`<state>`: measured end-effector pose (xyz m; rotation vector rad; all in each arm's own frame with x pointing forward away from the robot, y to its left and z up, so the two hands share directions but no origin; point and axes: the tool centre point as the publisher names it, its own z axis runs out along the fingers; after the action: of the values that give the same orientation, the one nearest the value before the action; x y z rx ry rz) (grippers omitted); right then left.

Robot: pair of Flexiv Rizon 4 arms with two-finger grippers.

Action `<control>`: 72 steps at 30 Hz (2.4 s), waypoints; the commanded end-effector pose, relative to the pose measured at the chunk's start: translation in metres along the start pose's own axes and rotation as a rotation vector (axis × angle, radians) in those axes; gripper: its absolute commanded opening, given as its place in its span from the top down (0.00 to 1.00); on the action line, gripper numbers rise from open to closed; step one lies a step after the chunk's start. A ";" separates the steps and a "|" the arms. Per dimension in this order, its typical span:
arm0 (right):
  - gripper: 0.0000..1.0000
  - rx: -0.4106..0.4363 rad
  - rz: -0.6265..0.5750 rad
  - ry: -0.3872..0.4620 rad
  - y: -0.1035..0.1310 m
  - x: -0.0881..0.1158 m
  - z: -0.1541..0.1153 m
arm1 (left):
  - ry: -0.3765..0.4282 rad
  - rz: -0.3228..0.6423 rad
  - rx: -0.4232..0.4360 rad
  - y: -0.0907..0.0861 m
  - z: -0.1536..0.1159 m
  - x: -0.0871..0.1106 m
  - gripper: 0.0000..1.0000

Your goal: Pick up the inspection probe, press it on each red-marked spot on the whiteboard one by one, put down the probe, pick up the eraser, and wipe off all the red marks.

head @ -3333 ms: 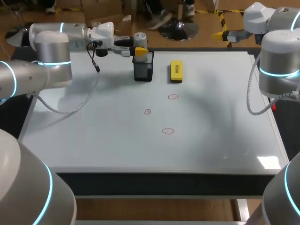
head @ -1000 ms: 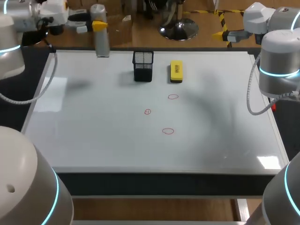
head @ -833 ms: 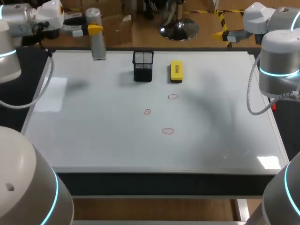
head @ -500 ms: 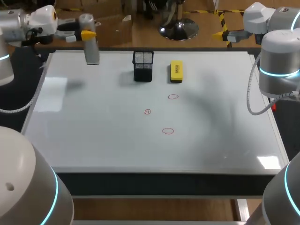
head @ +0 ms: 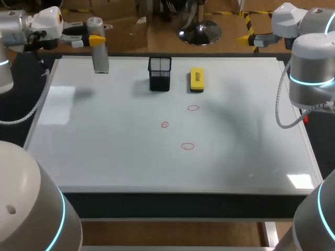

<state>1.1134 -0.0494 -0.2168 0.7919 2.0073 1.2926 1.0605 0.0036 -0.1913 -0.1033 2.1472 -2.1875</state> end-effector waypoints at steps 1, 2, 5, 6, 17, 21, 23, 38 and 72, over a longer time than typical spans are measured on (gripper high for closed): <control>0.00 0.001 0.000 0.001 0.000 0.000 0.000 | 0.002 -0.001 -0.001 -0.002 0.000 0.000 1.00; 0.00 0.001 0.000 0.001 0.000 0.000 0.000 | 0.002 -0.001 -0.001 -0.002 0.000 0.000 1.00; 0.00 0.001 0.000 0.001 0.000 0.000 0.000 | 0.002 -0.001 -0.001 -0.002 0.000 0.000 1.00; 0.00 0.001 0.000 0.001 0.000 0.000 0.000 | 0.002 -0.001 -0.001 -0.002 0.000 0.000 1.00; 0.00 0.246 -0.164 0.262 -0.008 0.012 0.022 | 0.002 -0.001 -0.001 -0.002 0.000 0.000 1.00; 0.00 0.388 -0.264 0.393 -0.010 0.019 0.029 | 0.002 -0.001 -0.001 -0.002 0.000 0.000 1.00; 0.00 0.498 -0.324 0.456 -0.014 0.022 0.033 | 0.002 -0.001 -0.001 -0.002 0.000 0.000 1.00; 0.00 0.950 -0.726 0.759 -0.030 0.044 0.067 | 0.002 -0.001 -0.001 -0.002 0.000 0.000 1.00; 0.00 1.050 -1.054 0.947 -0.047 0.066 0.082 | 0.002 -0.001 -0.001 -0.002 0.000 0.000 1.00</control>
<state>1.1249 0.0267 -0.3018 -0.6808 2.9590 0.0170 1.0605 0.0037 -0.1912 -0.1034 2.1474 -2.1875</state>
